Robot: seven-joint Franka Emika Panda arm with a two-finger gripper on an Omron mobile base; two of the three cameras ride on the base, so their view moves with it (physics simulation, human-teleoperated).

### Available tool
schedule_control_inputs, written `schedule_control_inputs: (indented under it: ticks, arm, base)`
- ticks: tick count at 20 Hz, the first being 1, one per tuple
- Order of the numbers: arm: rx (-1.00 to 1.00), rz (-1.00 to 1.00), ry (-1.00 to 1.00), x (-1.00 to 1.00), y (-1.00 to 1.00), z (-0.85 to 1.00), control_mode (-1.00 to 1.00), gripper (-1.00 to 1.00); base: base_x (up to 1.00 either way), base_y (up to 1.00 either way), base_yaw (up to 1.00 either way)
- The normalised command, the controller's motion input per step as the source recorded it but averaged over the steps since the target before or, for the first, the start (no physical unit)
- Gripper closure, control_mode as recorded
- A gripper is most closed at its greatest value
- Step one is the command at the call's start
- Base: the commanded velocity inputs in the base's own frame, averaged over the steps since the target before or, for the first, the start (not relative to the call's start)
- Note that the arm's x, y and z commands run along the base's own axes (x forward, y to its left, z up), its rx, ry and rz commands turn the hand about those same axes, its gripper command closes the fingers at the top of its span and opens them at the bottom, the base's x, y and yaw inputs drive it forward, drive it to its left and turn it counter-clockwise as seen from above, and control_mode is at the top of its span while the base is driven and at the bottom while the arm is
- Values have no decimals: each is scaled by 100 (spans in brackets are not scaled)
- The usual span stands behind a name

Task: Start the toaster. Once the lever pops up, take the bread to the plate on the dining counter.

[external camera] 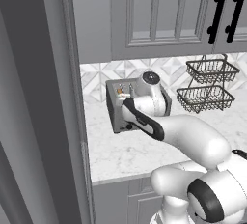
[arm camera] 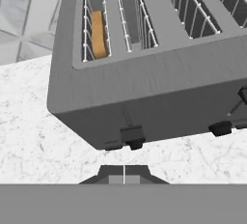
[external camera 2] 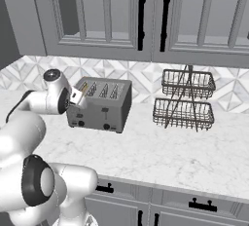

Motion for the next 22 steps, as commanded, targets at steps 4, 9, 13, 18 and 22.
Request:
schedule_control_inputs:
  ticks: [4,9,13,18,22]
  arm:
    - [-15,4,0,0,-1,28,-100,100]
    - [-17,1,0,7,-3,1,-100,100]
    - [-4,0,0,8,-10,0,-100,100]
    - [5,0,-7,3,7,-7,-100,100]
    - [0,0,-16,2,0,0,-100,-100]
  base:
    - [0,0,0]
    - [0,0,0]
    - [0,0,0]
    - [0,0,0]
    - [0,0,0]
